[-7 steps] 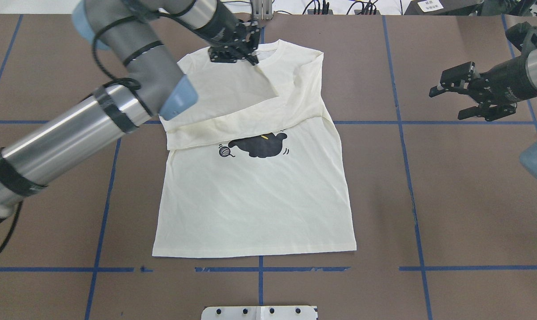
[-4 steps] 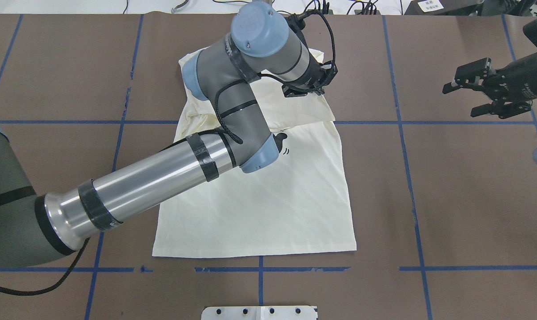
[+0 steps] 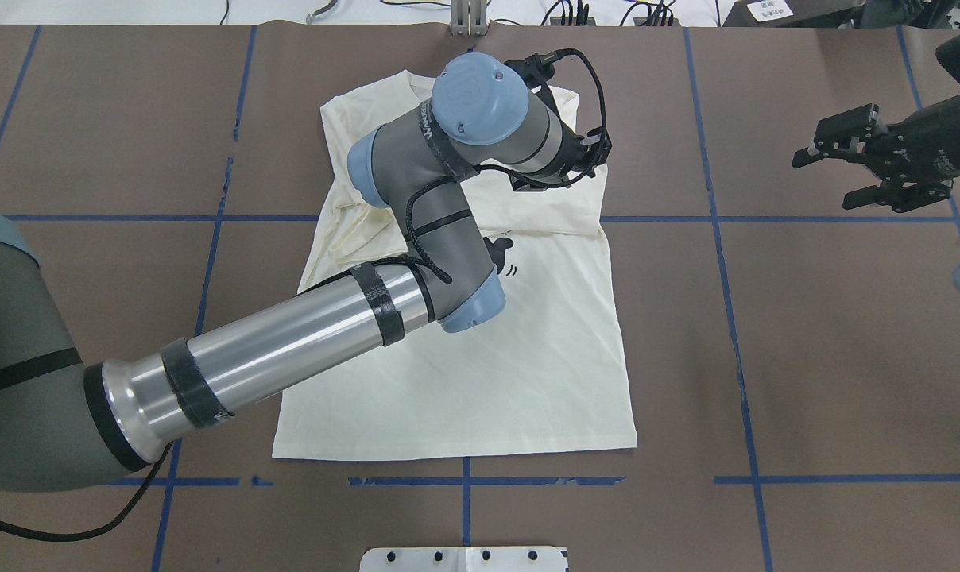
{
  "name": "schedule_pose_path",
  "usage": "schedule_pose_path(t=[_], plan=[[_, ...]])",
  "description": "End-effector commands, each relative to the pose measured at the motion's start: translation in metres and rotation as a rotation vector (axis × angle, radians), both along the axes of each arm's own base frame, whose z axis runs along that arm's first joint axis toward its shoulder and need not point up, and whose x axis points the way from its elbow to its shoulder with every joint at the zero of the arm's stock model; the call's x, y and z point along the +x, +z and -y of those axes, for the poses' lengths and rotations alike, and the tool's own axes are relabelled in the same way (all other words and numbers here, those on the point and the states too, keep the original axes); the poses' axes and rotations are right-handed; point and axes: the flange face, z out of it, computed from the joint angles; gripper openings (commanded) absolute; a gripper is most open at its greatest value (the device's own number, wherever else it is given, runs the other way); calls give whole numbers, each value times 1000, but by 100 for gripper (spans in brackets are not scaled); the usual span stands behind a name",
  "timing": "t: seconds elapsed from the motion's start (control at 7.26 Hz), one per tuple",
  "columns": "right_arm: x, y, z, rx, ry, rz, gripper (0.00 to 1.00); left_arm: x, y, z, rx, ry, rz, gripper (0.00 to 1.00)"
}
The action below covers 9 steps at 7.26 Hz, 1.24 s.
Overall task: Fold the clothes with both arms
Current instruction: 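Fold the sleeve across the shirt toward the collar with the left gripper, then release the sleeve with the left gripper while the right gripper moves to the hem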
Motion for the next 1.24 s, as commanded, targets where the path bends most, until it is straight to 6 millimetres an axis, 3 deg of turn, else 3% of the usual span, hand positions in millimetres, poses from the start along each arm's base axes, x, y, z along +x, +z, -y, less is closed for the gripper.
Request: schedule_pose_path(t=[0.0,0.14,0.28,0.41,0.55,0.69,0.83,1.1], plan=[[-23,-10,-7,3,-21,2,100,-48,14,-32,13,4,-83,83],[-72,-28,-30,-28,21,-11,100,-84,58,-47,10,22,-71,83],[-157,-51,-87,-97,47,-58,100,-131,95,-49,3,16,-67,82],[-222,-75,-154,-79,69,-160,99,-174,126,-62,79,58,-43,81],[-272,-88,-219,-83,83,-210,98,-199,159,-65,85,106,-8,81],[-312,-92,-276,-86,121,-230,92,-206,169,-62,92,100,7,81],[-325,-85,-300,-104,125,-249,88,-208,173,-61,89,99,10,82],[-343,-55,-306,-177,166,-291,84,-207,178,-62,76,98,14,82]])
